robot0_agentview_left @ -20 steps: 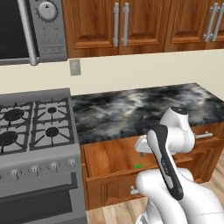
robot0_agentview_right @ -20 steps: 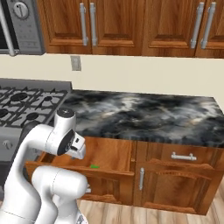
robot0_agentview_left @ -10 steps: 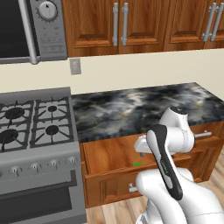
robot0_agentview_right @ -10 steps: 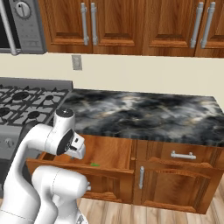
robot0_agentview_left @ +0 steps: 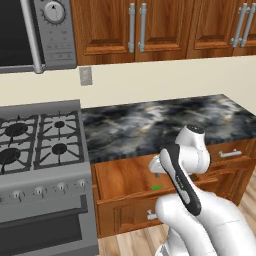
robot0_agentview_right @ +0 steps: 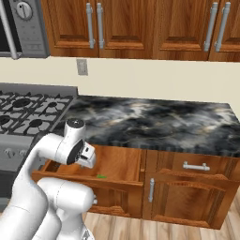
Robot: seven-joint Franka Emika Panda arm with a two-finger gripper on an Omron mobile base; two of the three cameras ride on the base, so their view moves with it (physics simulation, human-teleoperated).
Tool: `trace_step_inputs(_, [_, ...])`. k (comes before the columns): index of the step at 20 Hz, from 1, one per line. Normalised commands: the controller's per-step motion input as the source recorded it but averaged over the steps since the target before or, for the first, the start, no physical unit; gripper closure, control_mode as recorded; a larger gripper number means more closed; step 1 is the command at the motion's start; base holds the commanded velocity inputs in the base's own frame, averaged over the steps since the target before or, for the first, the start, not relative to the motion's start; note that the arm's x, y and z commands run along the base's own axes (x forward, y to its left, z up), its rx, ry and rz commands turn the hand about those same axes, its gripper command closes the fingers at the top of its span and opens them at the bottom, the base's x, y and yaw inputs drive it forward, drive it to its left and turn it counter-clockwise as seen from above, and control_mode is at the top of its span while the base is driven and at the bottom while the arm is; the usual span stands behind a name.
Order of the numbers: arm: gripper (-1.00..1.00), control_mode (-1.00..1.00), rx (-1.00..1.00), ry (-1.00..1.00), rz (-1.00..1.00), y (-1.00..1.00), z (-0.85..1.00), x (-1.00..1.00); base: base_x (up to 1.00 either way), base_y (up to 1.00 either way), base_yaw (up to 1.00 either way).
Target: Restock the sink supplies by placing the sponge and soap dispenser on the counter and next to the sink. Make sure the soap dispenser is upright.
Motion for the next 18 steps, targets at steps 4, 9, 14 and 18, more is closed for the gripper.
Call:
trace_step_inputs(4, [-1.00,-1.00,0.00,0.08,0.01,-0.12,-0.59,0.86,0.00,0.00,0.00])
trace_step_inputs(9, [-1.00,-1.00,0.00,0.10,0.00,-0.19,-0.63,0.72,0.00,0.00,0.00])
trace_step_inputs(14, [-1.00,-1.00,0.00,0.12,0.00,-0.16,-0.83,0.43,0.00,0.00,0.00])
trace_step_inputs(18, [-1.00,-1.00,0.00,0.04,0.03,-0.04,-0.72,0.19,0.00,0.00,0.00])
